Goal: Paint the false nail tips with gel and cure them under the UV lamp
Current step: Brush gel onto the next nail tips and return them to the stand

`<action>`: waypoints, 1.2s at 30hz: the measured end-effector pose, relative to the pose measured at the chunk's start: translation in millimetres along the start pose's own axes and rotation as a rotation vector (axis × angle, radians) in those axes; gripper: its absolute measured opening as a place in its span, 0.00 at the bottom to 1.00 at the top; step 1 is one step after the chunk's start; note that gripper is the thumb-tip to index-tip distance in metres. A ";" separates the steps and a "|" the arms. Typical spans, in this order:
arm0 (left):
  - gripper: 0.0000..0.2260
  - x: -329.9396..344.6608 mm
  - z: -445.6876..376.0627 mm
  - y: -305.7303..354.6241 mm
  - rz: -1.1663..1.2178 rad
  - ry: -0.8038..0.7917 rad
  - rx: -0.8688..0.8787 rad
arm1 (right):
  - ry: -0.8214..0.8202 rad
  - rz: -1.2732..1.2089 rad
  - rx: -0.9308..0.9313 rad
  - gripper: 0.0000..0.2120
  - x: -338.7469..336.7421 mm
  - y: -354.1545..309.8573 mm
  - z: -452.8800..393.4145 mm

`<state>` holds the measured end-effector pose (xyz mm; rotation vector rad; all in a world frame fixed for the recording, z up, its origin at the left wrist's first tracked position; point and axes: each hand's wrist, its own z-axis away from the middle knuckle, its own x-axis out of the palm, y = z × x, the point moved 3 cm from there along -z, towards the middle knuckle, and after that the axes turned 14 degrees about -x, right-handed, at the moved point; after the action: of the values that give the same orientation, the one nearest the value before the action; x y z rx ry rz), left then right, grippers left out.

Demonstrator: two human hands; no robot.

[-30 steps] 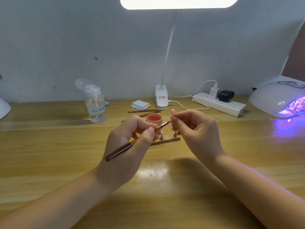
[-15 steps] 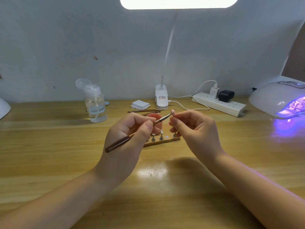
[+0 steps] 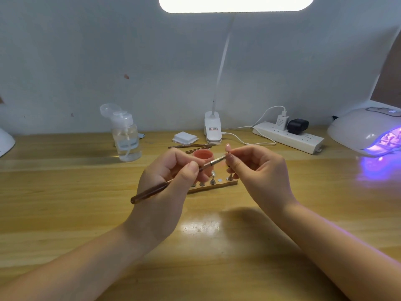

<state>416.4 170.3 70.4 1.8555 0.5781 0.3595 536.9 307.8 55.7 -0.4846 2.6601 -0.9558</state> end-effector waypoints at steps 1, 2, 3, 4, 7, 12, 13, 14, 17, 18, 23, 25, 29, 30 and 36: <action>0.06 -0.2 0.3 1.2 -0.022 0.012 0.016 | -0.002 0.010 -0.007 0.05 0.0 -0.4 0.0; 0.06 0.1 0.2 2.4 -0.046 0.019 0.030 | 0.001 0.012 -0.008 0.05 0.1 -0.8 0.2; 0.05 0.6 0.2 3.4 -0.075 0.024 0.039 | 0.004 0.011 -0.006 0.05 0.2 -1.0 0.3; 0.05 1.3 0.3 4.0 -0.108 0.028 0.044 | 0.004 0.011 -0.005 0.05 0.3 -1.2 0.4; 0.05 2.3 1.6 3.0 -0.213 0.033 0.049 | -0.005 0.034 -0.004 0.04 0.2 -0.8 0.3; 0.04 1.0 2.7 5.4 -0.220 0.061 0.079 | 0.002 0.062 0.012 0.04 -1.5 2.1 0.0; 0.04 1.6 2.6 6.3 -0.216 0.065 0.082 | 0.001 0.065 0.009 0.05 -1.2 2.0 0.2; 0.05 2.2 2.3 6.4 -0.215 0.056 0.077 | 0.000 0.066 0.006 0.05 -0.6 1.8 0.4; 0.05 2.6 2.9 4.4 -0.246 0.009 0.056 | 0.007 0.068 0.024 0.04 -0.5 4.0 0.2; 0.05 2.0 3.2 4.3 -0.243 0.005 0.054 | 0.017 0.065 0.047 0.03 -1.3 6.1 -0.1; 0.04 0.5 -8.2 11.0 -0.174 0.078 0.022 | 0.038 0.071 0.121 0.00 -3.7 15.8 0.8; 0.04 -2.6 -17.9 11.2 -0.203 0.131 0.000 | 0.023 0.110 0.128 0.01 -3.3 19.4 3.4; 0.08 -11.0 -48.9 9.6 -0.301 0.204 -0.089 | -0.060 0.244 0.049 0.01 -0.7 21.3 9.3; 0.08 -11.6 -59.1 10.5 -0.376 0.208 -0.115 | -0.085 0.279 0.017 0.02 0.8 20.8 10.4; 0.08 -9.4 -117.8 13.4 -0.810 0.073 -0.336 | -0.127 0.322 -0.097 0.01 8.7 18.2 13.0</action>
<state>351.8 254.4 124.3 1.1657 1.1763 -0.0246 529.7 310.3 33.0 -0.1228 2.5717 -0.6795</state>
